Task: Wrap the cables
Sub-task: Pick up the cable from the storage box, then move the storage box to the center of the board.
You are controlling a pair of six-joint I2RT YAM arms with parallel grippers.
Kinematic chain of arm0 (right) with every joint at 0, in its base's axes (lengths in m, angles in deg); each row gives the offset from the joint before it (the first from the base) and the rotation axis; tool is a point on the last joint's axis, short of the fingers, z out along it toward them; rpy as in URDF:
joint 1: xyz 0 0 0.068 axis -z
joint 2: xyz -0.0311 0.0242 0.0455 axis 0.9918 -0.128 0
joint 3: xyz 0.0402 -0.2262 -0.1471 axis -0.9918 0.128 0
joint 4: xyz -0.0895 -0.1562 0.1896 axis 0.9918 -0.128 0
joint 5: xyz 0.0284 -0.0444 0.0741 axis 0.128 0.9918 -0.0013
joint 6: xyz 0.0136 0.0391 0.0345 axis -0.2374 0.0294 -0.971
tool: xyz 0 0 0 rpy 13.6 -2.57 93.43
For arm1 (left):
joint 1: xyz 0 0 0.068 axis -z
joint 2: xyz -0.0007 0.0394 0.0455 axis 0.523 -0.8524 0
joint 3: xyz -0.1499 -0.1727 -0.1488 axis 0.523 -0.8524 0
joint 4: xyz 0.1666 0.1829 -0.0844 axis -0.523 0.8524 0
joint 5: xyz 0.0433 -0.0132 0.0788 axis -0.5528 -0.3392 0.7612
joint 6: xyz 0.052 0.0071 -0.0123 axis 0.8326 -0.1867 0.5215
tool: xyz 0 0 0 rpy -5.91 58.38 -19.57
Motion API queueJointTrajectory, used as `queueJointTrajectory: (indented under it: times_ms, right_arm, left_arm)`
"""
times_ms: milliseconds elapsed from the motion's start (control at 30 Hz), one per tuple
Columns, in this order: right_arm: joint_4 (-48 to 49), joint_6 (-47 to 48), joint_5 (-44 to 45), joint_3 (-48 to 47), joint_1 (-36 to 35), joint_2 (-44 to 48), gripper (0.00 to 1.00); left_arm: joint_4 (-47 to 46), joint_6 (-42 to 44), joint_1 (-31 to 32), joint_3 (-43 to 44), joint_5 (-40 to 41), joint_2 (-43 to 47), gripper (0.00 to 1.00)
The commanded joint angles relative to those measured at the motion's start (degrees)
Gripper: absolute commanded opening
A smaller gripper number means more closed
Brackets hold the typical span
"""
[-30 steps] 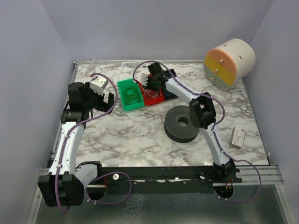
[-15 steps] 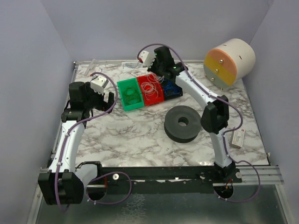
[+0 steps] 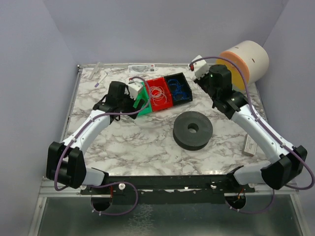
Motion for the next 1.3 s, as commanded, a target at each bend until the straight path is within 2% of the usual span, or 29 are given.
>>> queueJointTrajectory:
  times_ms: [0, 133, 267, 367, 500, 667, 800, 1067, 1267]
  right_arm:
    - [1.7, -1.8, 0.7, 11.3, 0.3, 6.8, 0.01]
    - [2.6, -2.8, -4.3, 18.3, 4.5, 14.1, 0.01]
    - [3.7, -5.3, -5.5, 21.2, 9.6, 16.9, 0.01]
    - [4.6, -7.5, -7.0, 23.1, 13.4, 18.2, 0.01]
    - [6.0, -7.8, -6.0, 25.3, 15.5, 19.8, 0.01]
    - [7.6, -8.3, -5.9, 28.0, 16.4, 21.7, 0.01]
    - [8.1, -8.0, -5.8, 29.1, 16.7, 21.9, 0.01]
    - [6.9, -7.8, -4.2, 30.8, 16.8, 20.4, 0.01]
    - [8.5, -8.0, -0.6, 31.4, 16.8, 17.3, 0.01]
  left_arm:
    - [-4.9, 5.1, 7.2, -1.8, 9.3, -1.4, 0.99]
    - [-11.2, 8.9, 13.4, -1.5, 18.7, -7.0, 0.99]
    - [-12.4, 10.7, 17.3, 2.2, 22.6, -14.8, 0.99]
    - [-13.6, 11.5, 20.4, 4.6, 28.7, -20.6, 0.99]
    - [-15.4, 11.7, 22.4, 7.8, 40.4, -28.0, 0.99]
    - [-20.7, 12.2, 22.4, 10.2, 49.7, -33.6, 0.99]
    - [-22.9, 12.6, 22.0, 13.2, 53.1, -36.6, 0.99]
    - [-23.8, 15.2, 20.9, 18.6, 55.1, -41.0, 0.99]
    - [-22.1, 13.7, 18.9, 24.2, 55.3, -43.8, 0.99]
